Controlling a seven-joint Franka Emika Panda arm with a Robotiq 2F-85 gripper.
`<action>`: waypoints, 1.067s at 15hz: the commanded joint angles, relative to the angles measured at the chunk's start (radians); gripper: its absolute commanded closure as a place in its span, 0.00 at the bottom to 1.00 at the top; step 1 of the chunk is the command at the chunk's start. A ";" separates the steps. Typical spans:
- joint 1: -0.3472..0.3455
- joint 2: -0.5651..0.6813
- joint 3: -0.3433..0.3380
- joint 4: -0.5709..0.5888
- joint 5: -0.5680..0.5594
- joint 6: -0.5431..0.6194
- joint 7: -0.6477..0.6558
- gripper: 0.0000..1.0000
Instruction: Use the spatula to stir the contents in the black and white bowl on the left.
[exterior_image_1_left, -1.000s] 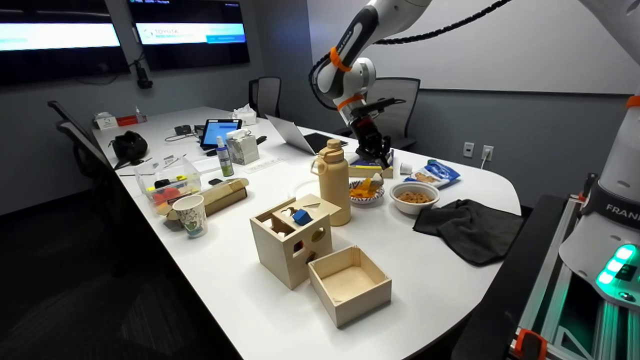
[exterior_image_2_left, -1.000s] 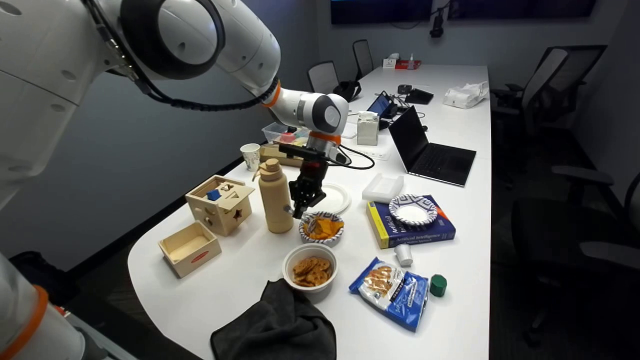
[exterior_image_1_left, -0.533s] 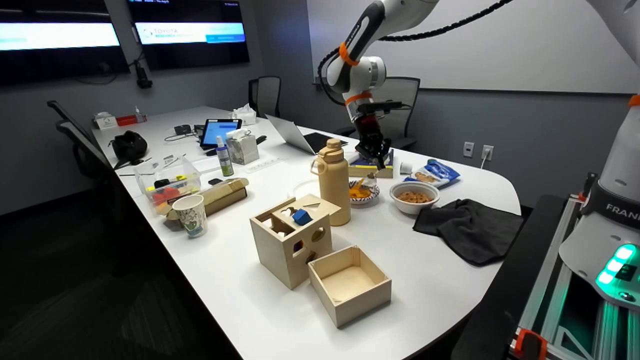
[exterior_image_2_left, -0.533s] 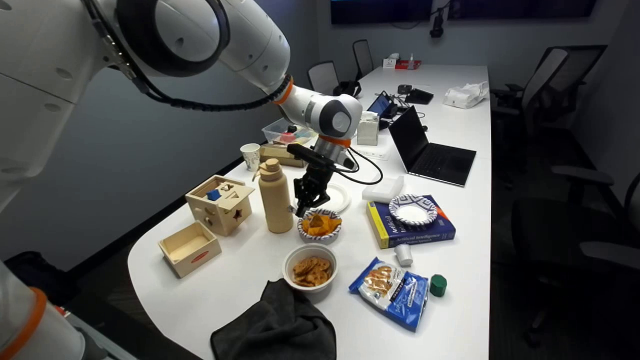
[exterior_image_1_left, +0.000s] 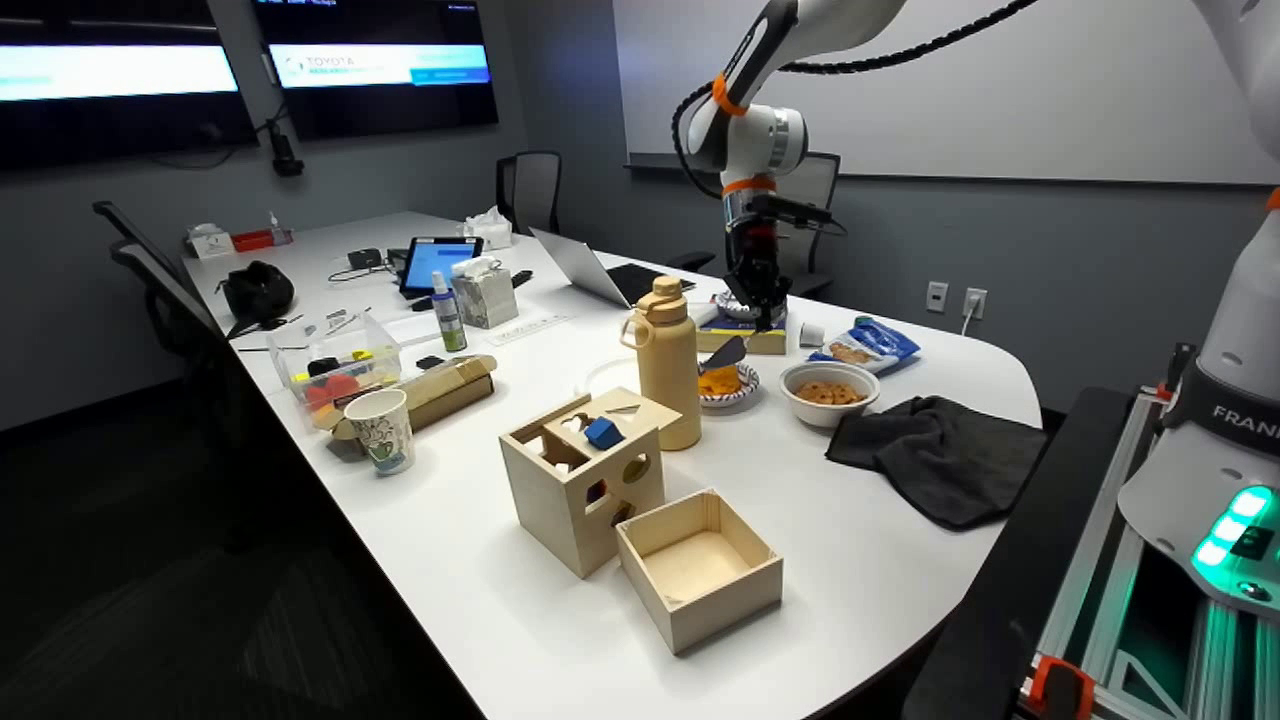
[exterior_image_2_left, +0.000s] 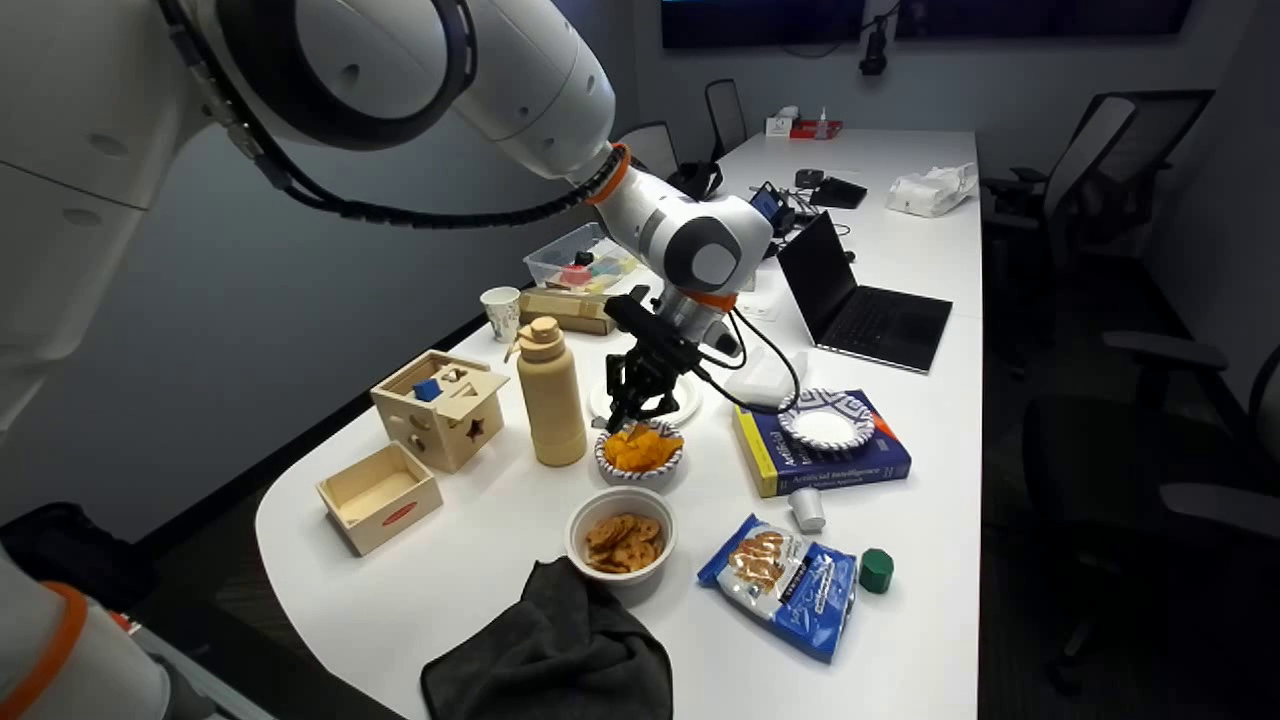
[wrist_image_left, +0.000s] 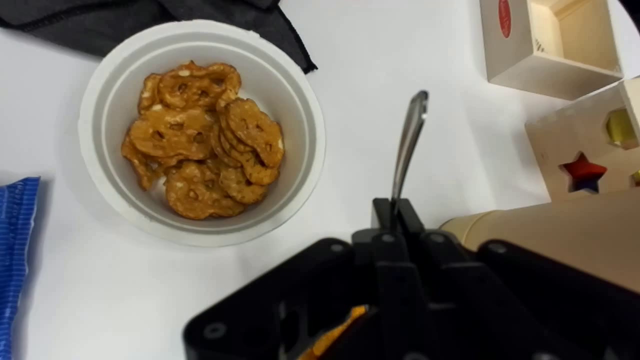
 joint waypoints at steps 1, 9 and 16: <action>-0.053 -0.005 0.034 -0.032 0.046 -0.006 -0.139 0.99; -0.094 0.003 0.040 -0.066 0.041 0.041 -0.319 0.99; -0.085 0.016 0.036 -0.093 0.013 0.125 -0.436 0.99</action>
